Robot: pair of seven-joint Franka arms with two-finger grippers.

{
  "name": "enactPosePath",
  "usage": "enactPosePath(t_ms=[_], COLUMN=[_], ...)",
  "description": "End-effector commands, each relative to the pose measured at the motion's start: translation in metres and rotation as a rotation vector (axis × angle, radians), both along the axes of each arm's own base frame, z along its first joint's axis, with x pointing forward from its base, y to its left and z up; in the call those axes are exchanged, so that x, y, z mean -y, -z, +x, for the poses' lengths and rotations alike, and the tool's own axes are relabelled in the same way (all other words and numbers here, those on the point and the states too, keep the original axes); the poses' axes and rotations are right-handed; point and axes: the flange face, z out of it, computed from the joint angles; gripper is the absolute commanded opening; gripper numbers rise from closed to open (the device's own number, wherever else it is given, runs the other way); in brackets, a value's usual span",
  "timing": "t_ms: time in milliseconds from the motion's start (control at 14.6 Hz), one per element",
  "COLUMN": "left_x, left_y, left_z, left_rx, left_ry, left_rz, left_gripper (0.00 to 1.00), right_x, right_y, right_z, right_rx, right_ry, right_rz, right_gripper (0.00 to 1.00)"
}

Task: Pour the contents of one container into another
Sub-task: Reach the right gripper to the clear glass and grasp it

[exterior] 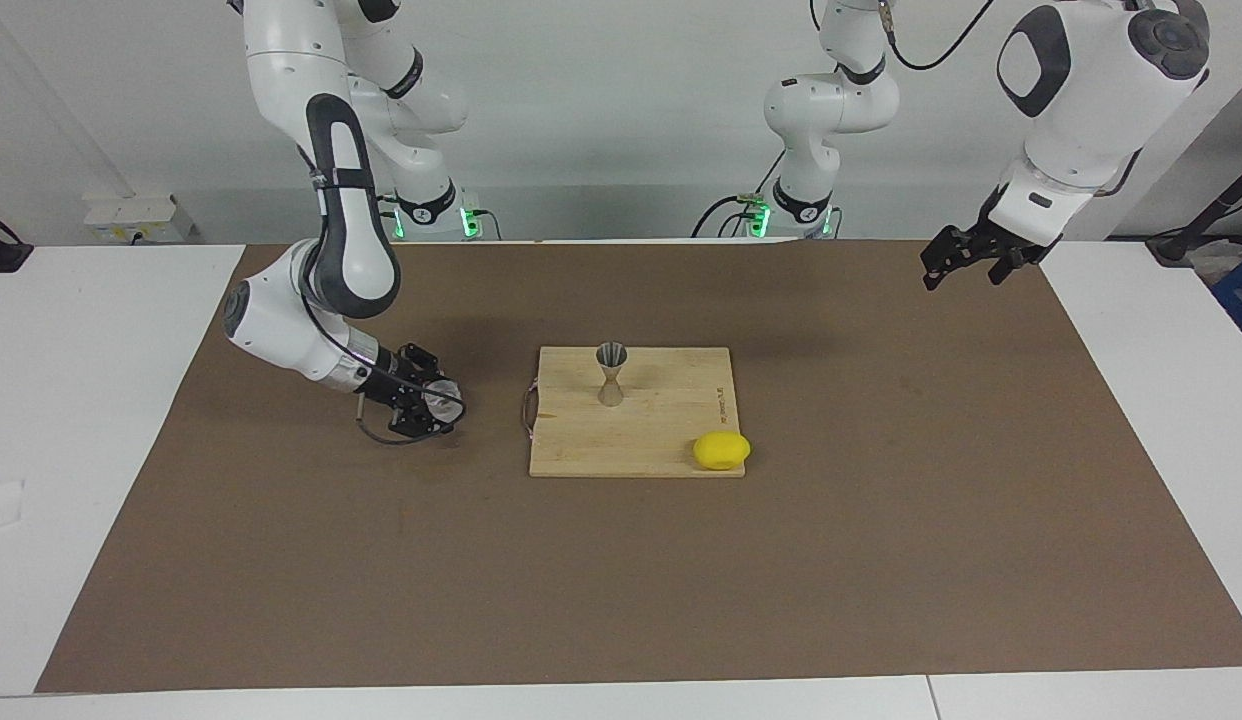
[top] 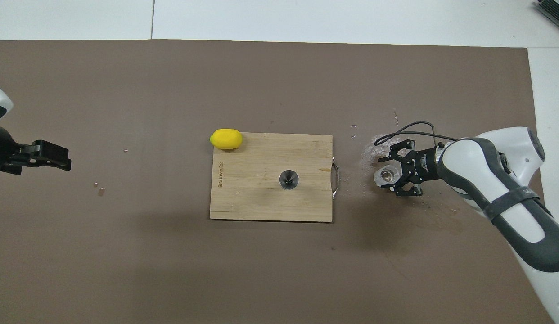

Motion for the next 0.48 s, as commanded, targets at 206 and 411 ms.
enactPosePath(t_ms=[206,411], left_x=[0.001,0.002], left_y=[-0.007,-0.007], left_z=[-0.004,-0.004], left_rx=[-0.004,-0.004], left_ry=[0.002,0.004], left_rz=[0.002,0.002], left_gripper=[1.0,1.0], right_x=[0.001,-0.02], right_y=[-0.016,-0.036], right_z=[-0.001,0.002], right_rx=[0.039,0.048], right_ry=[0.014,0.018], right_rz=[0.024,0.021], right_gripper=[0.0,0.0])
